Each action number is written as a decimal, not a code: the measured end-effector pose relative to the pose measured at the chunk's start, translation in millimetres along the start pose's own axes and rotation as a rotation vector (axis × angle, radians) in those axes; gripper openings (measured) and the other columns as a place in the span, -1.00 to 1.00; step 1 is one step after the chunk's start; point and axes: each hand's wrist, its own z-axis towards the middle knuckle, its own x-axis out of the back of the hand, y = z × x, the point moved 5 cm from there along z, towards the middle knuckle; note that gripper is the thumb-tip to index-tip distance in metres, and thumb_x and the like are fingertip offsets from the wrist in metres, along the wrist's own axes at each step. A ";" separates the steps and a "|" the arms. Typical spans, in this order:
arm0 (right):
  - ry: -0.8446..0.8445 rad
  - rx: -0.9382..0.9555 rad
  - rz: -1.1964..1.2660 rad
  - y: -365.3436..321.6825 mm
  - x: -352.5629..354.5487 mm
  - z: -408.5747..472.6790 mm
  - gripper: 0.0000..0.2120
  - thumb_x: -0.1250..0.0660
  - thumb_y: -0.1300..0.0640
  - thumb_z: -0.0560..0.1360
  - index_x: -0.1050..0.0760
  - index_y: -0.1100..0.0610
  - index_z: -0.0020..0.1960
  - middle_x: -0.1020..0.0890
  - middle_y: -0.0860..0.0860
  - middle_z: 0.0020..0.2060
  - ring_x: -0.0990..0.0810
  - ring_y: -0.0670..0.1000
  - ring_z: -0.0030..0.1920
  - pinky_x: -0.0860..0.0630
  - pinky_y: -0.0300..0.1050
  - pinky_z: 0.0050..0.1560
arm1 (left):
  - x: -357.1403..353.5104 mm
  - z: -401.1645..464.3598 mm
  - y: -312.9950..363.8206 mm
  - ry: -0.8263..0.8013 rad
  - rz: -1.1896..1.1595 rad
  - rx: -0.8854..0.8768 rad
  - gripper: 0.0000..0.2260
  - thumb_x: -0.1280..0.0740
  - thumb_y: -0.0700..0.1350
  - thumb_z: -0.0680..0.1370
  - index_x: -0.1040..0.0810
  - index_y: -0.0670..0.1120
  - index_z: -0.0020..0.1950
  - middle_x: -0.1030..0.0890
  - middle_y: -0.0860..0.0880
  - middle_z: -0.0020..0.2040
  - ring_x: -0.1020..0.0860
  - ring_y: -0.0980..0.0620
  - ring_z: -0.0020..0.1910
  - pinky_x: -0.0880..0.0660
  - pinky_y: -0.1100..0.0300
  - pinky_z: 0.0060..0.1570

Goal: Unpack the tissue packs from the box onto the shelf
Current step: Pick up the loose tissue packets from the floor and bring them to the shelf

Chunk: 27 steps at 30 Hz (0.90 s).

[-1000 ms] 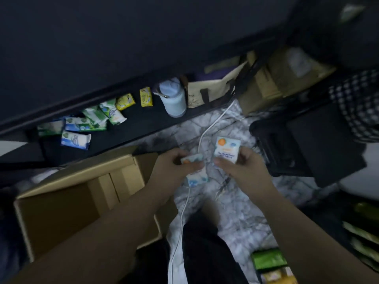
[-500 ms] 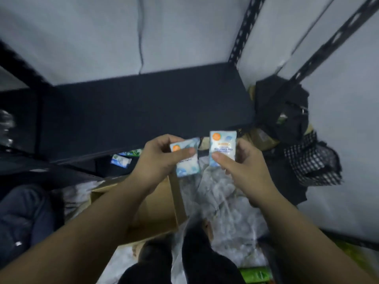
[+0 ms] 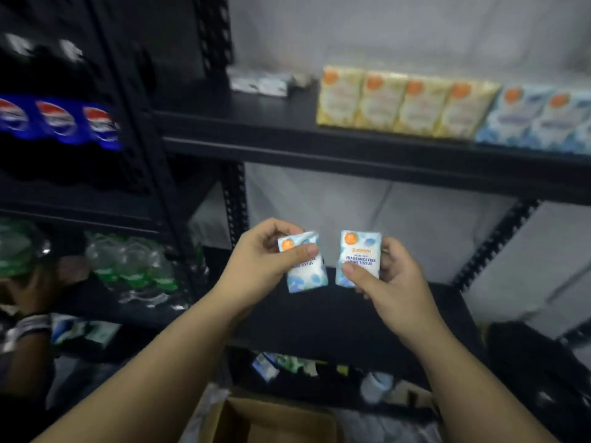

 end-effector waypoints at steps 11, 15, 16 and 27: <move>-0.015 0.259 -0.009 -127.3 -95.7 75.3 -0.51 -0.60 0.04 0.45 -0.44 -0.05 0.28 -0.76 -0.07 -0.02 -0.74 -0.04 -0.06 -0.59 -0.13 -0.12 | 94.7 43.9 143.4 0.096 0.111 -0.273 -0.73 -0.65 -0.06 0.36 -0.69 -0.10 -0.04 -0.73 -0.18 -0.11 -0.70 -0.07 -0.18 -0.66 0.04 -0.14; 0.024 0.292 -0.097 -152.6 -110.7 104.1 -0.49 -0.58 0.01 0.47 -0.46 -0.02 0.34 -0.76 -0.07 -0.01 -0.74 -0.06 -0.02 -0.65 -0.01 0.04 | 110.0 75.5 172.9 0.117 0.212 -0.275 -0.78 -0.64 -0.11 0.42 -0.69 -0.10 -0.02 -0.75 -0.18 -0.08 -0.74 -0.13 -0.12 -0.68 0.00 -0.11; 0.032 0.300 -0.133 -157.4 -114.4 111.2 -0.46 -0.57 0.00 0.47 -0.45 -0.02 0.37 -0.75 -0.09 0.01 -0.73 -0.10 -0.02 -0.63 -0.08 0.01 | 112.4 84.3 177.8 0.120 0.249 -0.265 -0.76 -0.64 -0.09 0.41 -0.69 -0.10 -0.01 -0.75 -0.18 -0.07 -0.75 -0.15 -0.09 -0.69 -0.04 -0.05; 0.193 0.244 -0.530 -180.0 -125.8 175.2 -0.43 -0.52 -0.16 0.47 -0.46 0.03 0.38 -0.67 -0.03 0.08 -0.64 0.01 0.04 -0.44 -0.18 -0.18 | 125.7 158.7 183.8 0.147 0.486 -0.193 -0.64 -0.66 0.02 0.38 -0.63 -0.05 0.06 -0.76 0.00 -0.12 -0.74 0.10 -0.17 -0.69 0.11 -0.09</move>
